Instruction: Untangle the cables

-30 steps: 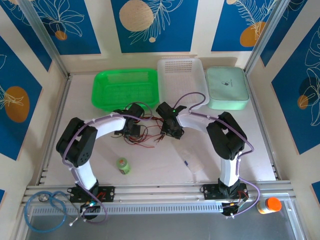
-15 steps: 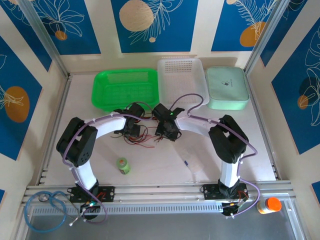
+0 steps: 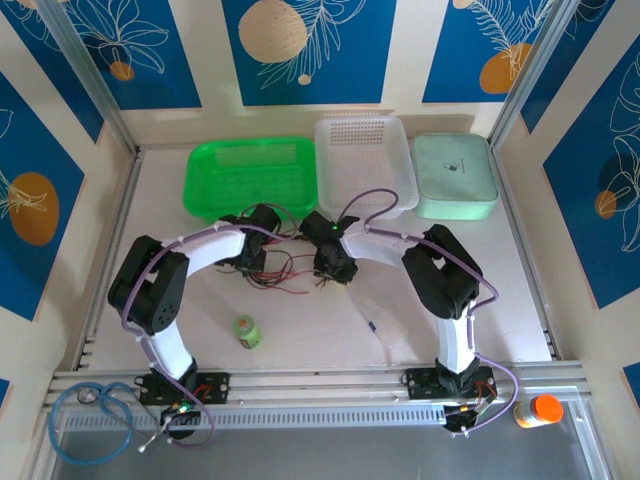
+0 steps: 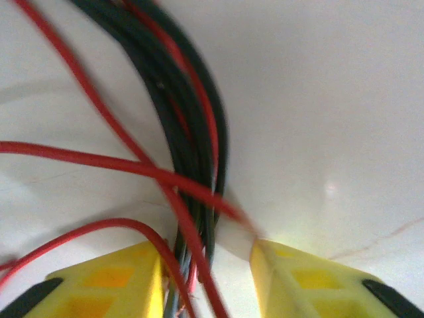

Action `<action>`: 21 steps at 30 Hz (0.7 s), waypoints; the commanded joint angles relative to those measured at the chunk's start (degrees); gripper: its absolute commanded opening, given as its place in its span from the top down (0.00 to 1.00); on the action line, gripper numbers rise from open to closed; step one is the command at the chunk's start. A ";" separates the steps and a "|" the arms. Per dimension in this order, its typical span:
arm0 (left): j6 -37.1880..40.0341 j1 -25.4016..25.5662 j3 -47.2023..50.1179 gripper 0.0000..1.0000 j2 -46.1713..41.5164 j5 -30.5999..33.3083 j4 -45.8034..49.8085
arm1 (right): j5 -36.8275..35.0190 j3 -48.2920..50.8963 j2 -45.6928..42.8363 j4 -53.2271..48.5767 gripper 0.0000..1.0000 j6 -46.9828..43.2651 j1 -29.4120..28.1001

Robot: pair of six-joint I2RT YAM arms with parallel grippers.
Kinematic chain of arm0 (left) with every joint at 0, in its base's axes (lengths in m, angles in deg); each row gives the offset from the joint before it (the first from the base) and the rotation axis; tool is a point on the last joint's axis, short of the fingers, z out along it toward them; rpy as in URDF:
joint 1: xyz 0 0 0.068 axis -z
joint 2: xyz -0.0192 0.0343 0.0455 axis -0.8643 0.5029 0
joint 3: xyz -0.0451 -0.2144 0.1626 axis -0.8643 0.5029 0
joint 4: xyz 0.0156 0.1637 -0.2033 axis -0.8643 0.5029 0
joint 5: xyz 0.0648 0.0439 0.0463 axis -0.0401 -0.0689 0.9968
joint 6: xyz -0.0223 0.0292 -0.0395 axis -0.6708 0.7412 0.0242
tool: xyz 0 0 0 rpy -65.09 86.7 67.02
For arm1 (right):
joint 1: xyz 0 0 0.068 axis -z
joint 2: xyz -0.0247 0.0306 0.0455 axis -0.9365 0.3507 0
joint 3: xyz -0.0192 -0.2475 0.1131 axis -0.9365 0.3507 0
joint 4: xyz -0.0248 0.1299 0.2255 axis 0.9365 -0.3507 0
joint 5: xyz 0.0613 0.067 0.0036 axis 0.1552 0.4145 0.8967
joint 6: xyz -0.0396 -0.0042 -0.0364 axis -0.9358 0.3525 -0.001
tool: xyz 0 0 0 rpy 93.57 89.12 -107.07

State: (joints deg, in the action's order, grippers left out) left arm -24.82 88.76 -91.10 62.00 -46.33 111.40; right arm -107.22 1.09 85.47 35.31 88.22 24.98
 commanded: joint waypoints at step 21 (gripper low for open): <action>7.97 -3.55 -3.75 0.25 0.18 6.07 -0.52 | -10.57 0.97 -8.56 -13.94 0.74 -23.23 8.68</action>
State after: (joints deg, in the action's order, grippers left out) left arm -19.60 85.85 -92.35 62.79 -42.96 111.45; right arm -115.00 3.73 80.07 25.06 69.42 33.35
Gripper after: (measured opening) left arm 0.746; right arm 0.249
